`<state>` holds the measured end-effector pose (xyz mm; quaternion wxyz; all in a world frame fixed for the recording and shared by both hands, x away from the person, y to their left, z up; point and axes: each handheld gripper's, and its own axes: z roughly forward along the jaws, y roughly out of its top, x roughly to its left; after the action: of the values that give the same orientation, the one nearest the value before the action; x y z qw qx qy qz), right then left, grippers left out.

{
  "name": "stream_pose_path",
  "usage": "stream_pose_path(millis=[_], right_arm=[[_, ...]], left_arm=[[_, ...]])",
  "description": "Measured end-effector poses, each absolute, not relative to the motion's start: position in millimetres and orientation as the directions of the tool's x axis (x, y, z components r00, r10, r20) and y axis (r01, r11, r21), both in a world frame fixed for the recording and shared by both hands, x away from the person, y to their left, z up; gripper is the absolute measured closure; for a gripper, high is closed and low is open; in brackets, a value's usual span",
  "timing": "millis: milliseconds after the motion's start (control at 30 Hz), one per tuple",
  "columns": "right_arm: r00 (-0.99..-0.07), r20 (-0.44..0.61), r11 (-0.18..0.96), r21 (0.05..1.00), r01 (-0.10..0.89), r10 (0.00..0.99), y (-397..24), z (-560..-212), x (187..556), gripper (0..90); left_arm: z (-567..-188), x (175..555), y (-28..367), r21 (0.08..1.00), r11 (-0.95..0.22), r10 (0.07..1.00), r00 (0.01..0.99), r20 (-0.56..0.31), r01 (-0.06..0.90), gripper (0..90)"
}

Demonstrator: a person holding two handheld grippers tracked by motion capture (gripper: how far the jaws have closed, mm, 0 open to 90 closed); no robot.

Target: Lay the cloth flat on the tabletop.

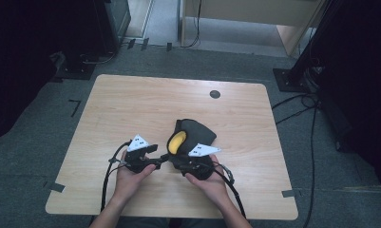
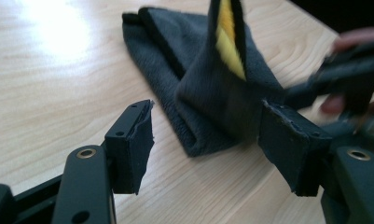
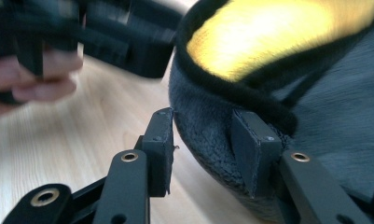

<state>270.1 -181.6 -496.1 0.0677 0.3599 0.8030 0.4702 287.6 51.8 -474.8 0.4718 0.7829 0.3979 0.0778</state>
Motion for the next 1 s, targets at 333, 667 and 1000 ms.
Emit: stream_pose_path(millis=[333, 667, 1000], right_arm=[[-0.816, 0.148, 0.426, 0.793, 0.435, 0.559, -172, -500, 258, 56.1], [-0.88, 0.138, 0.449, 0.817, 0.361, 0.455, -177, -491, 252, 51.3], [-0.747, 0.195, 0.262, 0.856, 0.446, 0.635, -211, -478, 270, 54.4]], left_arm=[[-483, 291, 48, 0.79, -0.227, 0.701, 0.659, -0.274, 0.57, 50.3], [-482, 297, 63, 0.805, -0.165, 0.736, 0.614, -0.284, 0.57, 33.9], [-485, 295, 71, 0.797, -0.226, 0.679, 0.677, -0.283, 0.56, 84.5]])
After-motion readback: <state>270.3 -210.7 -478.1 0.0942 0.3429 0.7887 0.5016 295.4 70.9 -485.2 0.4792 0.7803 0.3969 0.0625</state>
